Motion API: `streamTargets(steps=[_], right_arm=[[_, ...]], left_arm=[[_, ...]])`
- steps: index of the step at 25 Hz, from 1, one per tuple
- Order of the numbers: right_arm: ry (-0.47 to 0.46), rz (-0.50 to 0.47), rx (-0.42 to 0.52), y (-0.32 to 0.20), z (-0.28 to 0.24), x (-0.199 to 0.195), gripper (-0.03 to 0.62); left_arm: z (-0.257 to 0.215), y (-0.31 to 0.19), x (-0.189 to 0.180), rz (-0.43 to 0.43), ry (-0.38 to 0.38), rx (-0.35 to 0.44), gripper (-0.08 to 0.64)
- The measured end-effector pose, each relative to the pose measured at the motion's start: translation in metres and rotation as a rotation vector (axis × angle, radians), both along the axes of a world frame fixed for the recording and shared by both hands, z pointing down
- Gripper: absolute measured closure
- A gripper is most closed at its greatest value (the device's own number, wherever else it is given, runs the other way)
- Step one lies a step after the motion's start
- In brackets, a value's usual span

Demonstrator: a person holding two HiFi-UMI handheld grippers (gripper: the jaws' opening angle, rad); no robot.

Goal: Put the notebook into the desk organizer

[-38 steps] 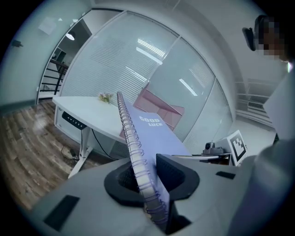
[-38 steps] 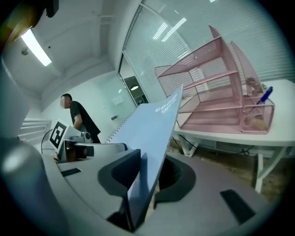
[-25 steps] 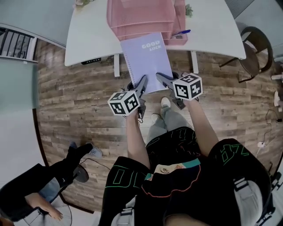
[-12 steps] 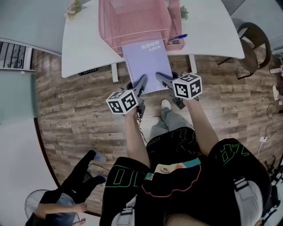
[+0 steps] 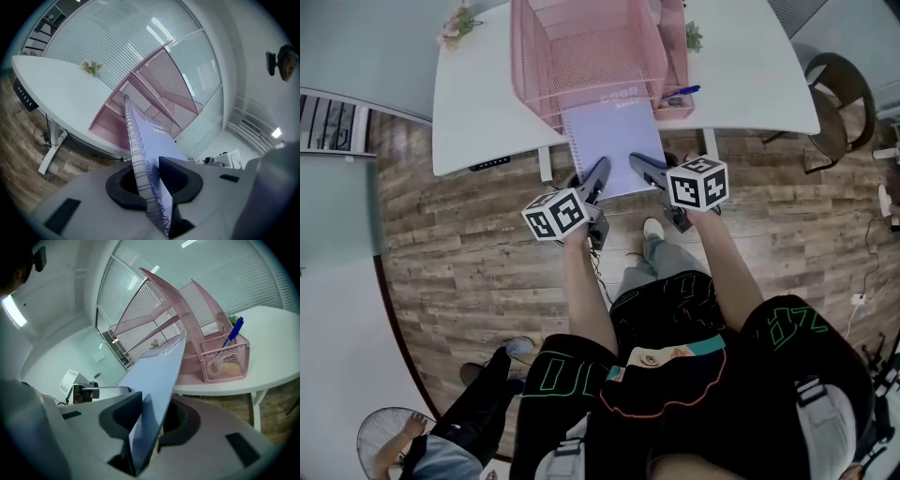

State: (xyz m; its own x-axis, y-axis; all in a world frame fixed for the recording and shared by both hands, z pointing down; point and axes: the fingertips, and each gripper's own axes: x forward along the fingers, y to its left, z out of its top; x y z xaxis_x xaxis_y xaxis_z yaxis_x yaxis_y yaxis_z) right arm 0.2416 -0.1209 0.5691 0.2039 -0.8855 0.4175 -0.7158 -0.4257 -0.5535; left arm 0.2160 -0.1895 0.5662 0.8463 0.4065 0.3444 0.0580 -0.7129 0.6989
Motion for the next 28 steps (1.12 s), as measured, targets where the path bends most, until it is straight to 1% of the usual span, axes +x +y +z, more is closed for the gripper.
streamTargets(steps=[8,14,18,19,20,21,22,23,25,27,28], right_arm=[[0.025,-0.007,-0.011,0.0,-0.005,0.024,0.48],[0.083,-0.09,-0.072,0.001,-0.009,0.034,0.457],[0.089,-0.141,-0.079,-0.001,-0.013,0.037,0.433],[0.08,-0.158,-0.084,-0.001,-0.011,0.036,0.405],[0.07,-0.179,-0.095,0.001,-0.009,0.034,0.302],[0.066,-0.195,-0.111,0.003,-0.005,0.032,0.276],[0.075,-0.2,-0.125,0.006,-0.004,0.032,0.276],[0.098,-0.199,-0.138,0.009,-0.004,0.033,0.278],[0.178,-0.194,-0.175,0.013,-0.011,0.037,0.278],[0.291,-0.188,-0.242,0.016,-0.019,0.042,0.287],[0.351,-0.176,-0.278,0.019,-0.024,0.045,0.302]], left_arm=[[-0.003,-0.002,0.026,-0.01,0.012,-0.027,0.474],[-0.004,-0.002,0.039,-0.034,0.021,-0.053,0.471],[-0.009,-0.004,0.042,-0.049,0.033,-0.063,0.468],[-0.009,-0.007,0.042,-0.062,0.04,-0.07,0.466],[-0.01,-0.011,0.042,-0.081,0.047,-0.079,0.468],[-0.01,-0.016,0.041,-0.102,0.054,-0.089,0.468],[-0.011,-0.021,0.042,-0.12,0.058,-0.098,0.47],[-0.011,-0.025,0.043,-0.13,0.06,-0.105,0.472],[-0.012,-0.026,0.048,-0.123,0.055,-0.117,0.468],[-0.008,-0.026,0.051,-0.112,0.045,-0.126,0.468],[-0.007,-0.027,0.053,-0.107,0.041,-0.133,0.468]])
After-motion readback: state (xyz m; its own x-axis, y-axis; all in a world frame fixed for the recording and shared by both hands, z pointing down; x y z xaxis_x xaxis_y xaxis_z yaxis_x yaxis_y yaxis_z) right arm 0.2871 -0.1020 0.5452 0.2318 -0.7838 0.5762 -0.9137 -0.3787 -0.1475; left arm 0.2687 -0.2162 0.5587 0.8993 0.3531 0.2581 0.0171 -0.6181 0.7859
